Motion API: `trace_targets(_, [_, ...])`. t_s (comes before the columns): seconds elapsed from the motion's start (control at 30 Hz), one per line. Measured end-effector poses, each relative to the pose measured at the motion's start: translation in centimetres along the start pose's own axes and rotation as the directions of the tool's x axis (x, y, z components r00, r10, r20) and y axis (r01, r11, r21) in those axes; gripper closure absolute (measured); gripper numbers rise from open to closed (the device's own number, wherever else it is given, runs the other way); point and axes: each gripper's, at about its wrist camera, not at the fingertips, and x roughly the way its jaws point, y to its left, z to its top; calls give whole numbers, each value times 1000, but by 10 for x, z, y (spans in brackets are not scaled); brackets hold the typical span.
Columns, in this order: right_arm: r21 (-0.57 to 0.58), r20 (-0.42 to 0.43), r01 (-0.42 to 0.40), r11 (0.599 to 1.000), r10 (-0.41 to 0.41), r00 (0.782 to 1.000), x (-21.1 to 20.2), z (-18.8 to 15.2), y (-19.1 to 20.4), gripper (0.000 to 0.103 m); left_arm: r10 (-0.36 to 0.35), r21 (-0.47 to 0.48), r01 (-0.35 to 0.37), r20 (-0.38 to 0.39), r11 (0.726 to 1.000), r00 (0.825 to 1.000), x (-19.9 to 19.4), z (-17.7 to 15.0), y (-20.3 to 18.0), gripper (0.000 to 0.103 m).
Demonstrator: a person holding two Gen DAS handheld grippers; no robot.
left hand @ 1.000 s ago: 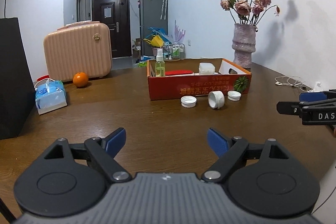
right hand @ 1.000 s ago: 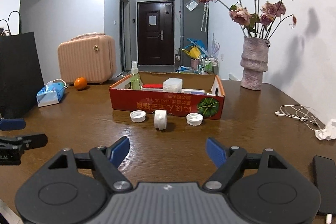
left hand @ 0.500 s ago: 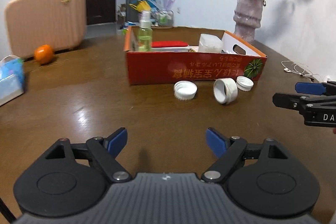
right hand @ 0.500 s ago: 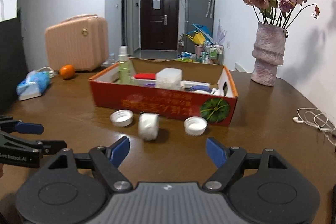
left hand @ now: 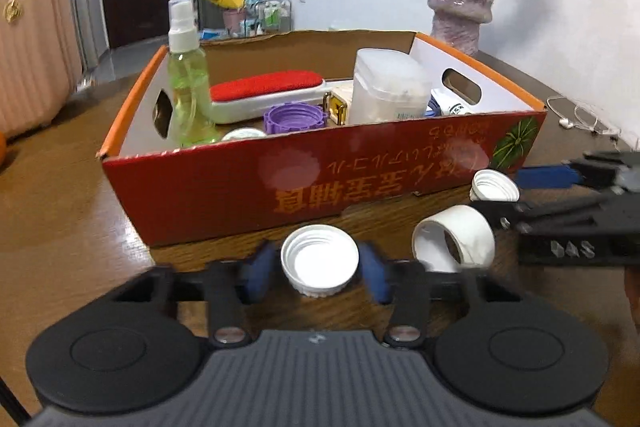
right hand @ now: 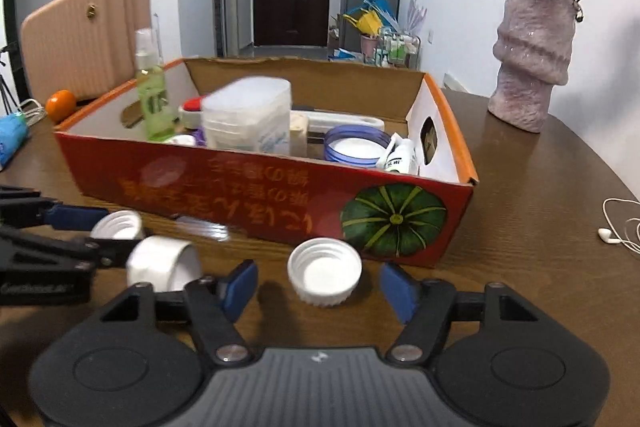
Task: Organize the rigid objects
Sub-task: 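Grasp a white bottle cap with the left gripper while the right gripper grasps another white cap, then carry both white caps into the red box with both grippers and release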
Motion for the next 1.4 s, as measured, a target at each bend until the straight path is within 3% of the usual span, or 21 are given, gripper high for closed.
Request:
trace_targets(0.03, [0,-5,6,1000,-6,1000,5,1,0,50,1,6,-1,-1,1000,1000,-1,0,0,63])
trace_targets(0.07, [8,-7,13,1000,-13,1000,10,1,-1,63,-2,3,2,0,1000,1000,-2,0,1,63])
trace_targets(0.27, [8,38,-26,1000,25,999,-1,-2,0,64,45,12,-46,75,999,996,-35,-2,-1,63])
trace_targets(0.37, [11,80,-41,999,40,996,-19,-4,5,64,82,-43,-77,140,996,987,-73,-11,1,63])
trace_targets(0.5, [8,119,-50,999,49,992,-55,-14,21,64,45,-117,-26,158,993,986,-122,-43,7,63])
trace_targets(0.67, [-40,115,-60,997,64,991,-103,-36,50,64,65,-118,-42,191,992,979,-169,-76,9,63])
trace_targets(0.87, [-73,135,-46,996,56,989,-150,-52,84,64,37,-150,-1,238,989,971,-212,-97,17,63])
trace_targets(1.1, [-102,201,-19,995,39,979,-204,-58,110,64,-4,-130,45,297,991,955,-249,-109,11,63])
trace_targets(1.4, [-90,235,10,996,11,972,-238,-69,113,64,-29,-105,66,322,992,946,-266,-115,3,63])
